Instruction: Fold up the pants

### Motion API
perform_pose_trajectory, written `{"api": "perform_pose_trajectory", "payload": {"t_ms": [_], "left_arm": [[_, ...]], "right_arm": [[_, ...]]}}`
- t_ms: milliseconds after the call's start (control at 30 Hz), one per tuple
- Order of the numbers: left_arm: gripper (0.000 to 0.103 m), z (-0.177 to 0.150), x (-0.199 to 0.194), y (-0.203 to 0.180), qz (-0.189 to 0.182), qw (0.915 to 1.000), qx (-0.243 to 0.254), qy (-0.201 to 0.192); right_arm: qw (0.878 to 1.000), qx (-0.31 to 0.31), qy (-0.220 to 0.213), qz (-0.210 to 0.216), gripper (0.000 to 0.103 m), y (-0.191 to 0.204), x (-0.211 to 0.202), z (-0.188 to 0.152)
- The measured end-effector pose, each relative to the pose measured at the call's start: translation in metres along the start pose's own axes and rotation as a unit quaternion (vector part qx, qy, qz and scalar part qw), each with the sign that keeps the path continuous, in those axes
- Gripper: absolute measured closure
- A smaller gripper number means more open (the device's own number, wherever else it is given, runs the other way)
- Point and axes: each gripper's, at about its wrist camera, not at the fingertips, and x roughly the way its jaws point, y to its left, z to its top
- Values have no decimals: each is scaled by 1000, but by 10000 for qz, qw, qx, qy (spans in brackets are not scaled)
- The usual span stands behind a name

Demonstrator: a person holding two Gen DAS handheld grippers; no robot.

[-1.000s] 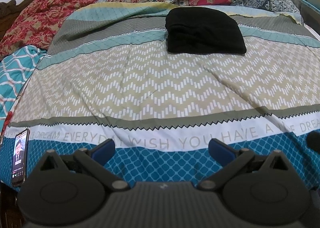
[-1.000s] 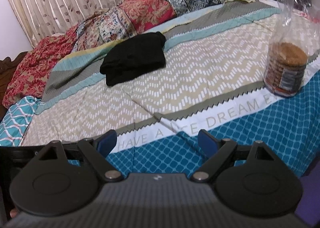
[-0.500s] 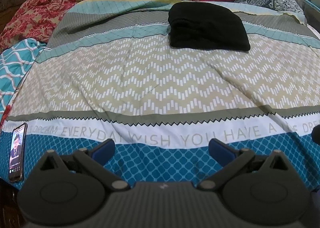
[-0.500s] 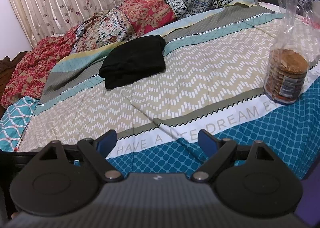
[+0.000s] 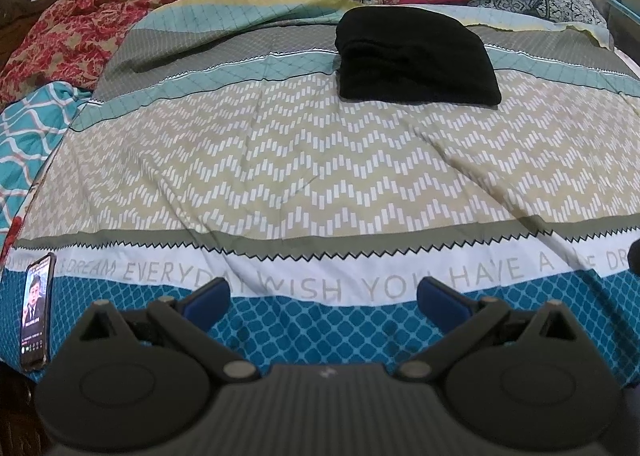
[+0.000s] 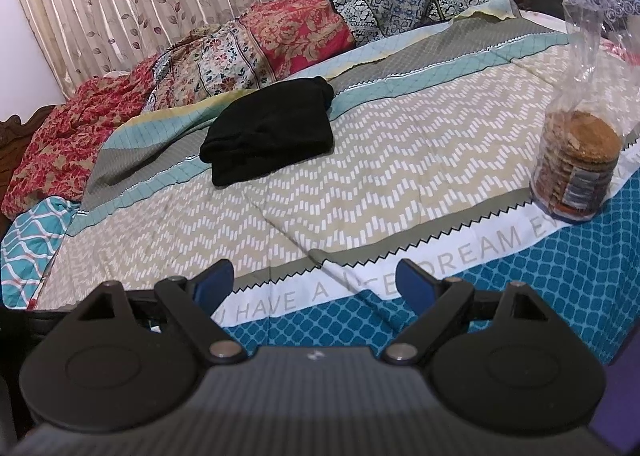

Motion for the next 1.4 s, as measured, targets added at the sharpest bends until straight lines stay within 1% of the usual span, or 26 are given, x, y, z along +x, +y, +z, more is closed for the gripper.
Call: {"api": "perform_pose_trajectory", "payload": {"t_ms": [667,1000,1267,1400], "left_arm": [[0,6,-2,-10,-65,9999,83,-6],[0,9,4,-14,-46,9999,75,80],[0,16,7,-18,-48,9999,58,102],[0,25,10,-21,-42,9999,65,86]], "right_arm": [[9999,75,-100,-6,13,-6,0,7],[9999,90,-119,-38,13,-10,3,7],[9999,96,-126,-48,13,-13,7,12],[9998,91,-164,-49,13,-15,10,18]]}}
